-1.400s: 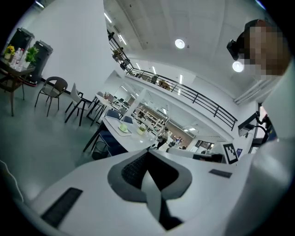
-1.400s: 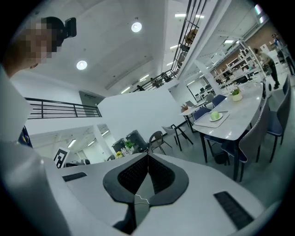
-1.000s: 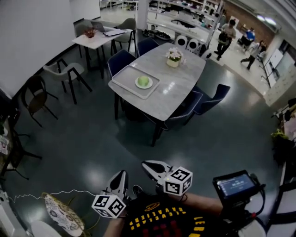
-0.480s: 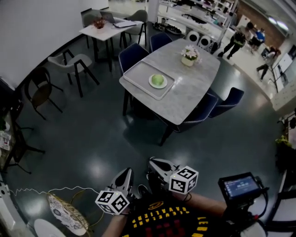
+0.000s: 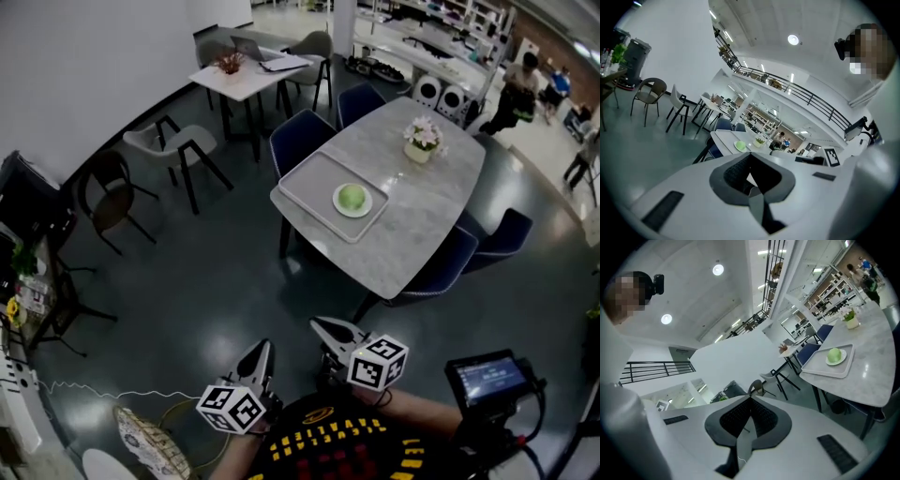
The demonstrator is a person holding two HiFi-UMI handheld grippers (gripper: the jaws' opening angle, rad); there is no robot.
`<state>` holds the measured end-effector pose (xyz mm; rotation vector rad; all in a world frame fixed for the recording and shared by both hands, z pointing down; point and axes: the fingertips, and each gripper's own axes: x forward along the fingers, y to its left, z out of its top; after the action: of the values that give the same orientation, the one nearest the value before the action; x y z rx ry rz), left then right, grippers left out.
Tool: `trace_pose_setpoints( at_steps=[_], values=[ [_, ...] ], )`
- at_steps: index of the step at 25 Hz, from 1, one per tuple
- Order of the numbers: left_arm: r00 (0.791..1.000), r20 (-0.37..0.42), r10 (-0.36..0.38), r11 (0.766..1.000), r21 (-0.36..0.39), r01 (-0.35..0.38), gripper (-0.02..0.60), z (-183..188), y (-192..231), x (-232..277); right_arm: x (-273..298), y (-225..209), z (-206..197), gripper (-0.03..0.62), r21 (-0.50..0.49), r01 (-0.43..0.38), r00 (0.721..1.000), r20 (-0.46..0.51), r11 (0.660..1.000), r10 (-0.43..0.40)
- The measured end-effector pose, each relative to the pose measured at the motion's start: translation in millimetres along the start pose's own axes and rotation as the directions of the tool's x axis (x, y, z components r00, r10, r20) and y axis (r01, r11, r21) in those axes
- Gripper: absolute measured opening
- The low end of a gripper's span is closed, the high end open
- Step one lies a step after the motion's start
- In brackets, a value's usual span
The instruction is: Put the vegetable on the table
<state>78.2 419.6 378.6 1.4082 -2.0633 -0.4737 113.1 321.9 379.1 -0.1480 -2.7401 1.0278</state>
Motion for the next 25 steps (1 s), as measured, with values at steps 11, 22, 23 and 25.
trace_pose_setpoints(
  at_steps=[11, 22, 23, 25],
  values=[
    [1.0, -0.025, 0.007, 1.0, 0.025, -0.006, 0.0, 52.5, 8.5, 91.3, 47.6, -62.7, 75.1, 0.005, 0.033, 0.012, 1.0, 0.023, 0.999, -0.012],
    [0.992, -0.069, -0.11, 0.994, 0.004, 0.11, 0.0, 120.2, 74.5, 184.8, 120.3, -131.0, 133.3, 0.005, 0.085, 0.181, 0.975, 0.114, 0.98, -0.19],
    [0.989, -0.072, -0.126, 0.992, 0.008, 0.127, 0.0, 130.8, 80.8, 193.6, 130.0, -133.8, 140.5, 0.005, 0.083, 0.194, 0.971, 0.124, 0.978, -0.203],
    [0.982, -0.092, -0.163, 0.986, 0.011, 0.165, 0.0, 146.4, 91.5, 209.7, 148.5, -136.1, 150.9, 0.005, 0.072, 0.216, 0.964, 0.141, 0.974, -0.224]
  ],
)
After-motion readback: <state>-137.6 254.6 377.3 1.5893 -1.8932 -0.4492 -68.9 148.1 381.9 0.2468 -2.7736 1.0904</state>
